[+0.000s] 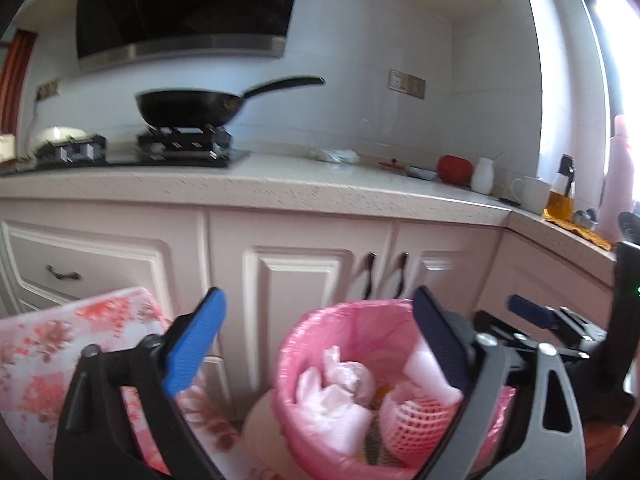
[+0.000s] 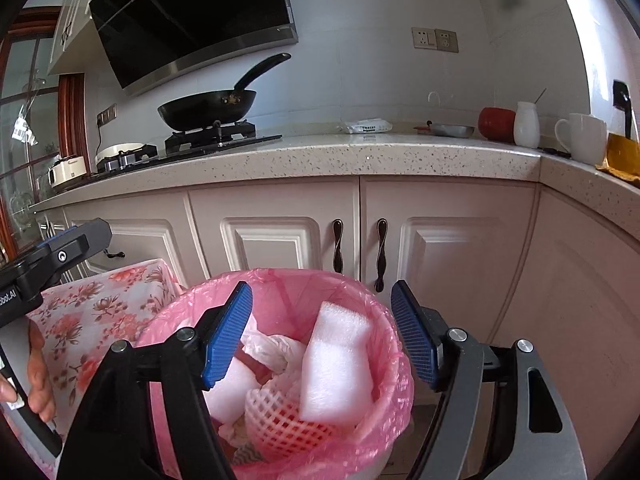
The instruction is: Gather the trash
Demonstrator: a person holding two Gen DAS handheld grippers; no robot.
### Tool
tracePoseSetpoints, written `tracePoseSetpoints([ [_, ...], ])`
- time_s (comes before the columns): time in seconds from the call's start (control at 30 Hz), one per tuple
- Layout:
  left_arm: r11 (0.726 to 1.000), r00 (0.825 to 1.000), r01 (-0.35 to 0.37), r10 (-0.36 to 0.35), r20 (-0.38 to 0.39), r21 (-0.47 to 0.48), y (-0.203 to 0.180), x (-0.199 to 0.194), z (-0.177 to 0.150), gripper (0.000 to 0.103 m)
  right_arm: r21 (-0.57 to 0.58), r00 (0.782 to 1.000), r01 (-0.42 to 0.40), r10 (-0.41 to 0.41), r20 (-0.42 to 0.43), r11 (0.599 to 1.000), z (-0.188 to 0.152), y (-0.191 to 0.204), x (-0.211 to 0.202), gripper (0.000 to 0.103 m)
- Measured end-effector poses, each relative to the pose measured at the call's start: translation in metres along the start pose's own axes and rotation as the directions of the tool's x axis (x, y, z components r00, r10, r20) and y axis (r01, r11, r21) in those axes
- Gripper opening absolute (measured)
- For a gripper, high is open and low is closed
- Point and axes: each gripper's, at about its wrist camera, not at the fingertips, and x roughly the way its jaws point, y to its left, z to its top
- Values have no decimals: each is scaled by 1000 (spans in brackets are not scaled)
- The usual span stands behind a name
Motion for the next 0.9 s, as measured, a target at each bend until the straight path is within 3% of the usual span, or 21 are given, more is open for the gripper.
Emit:
tracePoseSetpoints([
  [0.33, 984, 992, -118, 112, 54, 135, -10, -83, 8, 98, -8, 1000, 20, -20, 22, 1000, 7, 19, -72, 75],
  [0.6, 988, 993, -115, 113, 29, 104, -16, -148, 16, 98, -9, 997, 68, -68, -24, 998, -2, 53, -131, 85],
  [0.9, 987, 990, -138, 138, 15, 81, -12, -208, 2, 98, -7, 988, 91, -91, -127, 996, -19, 79, -172, 84],
])
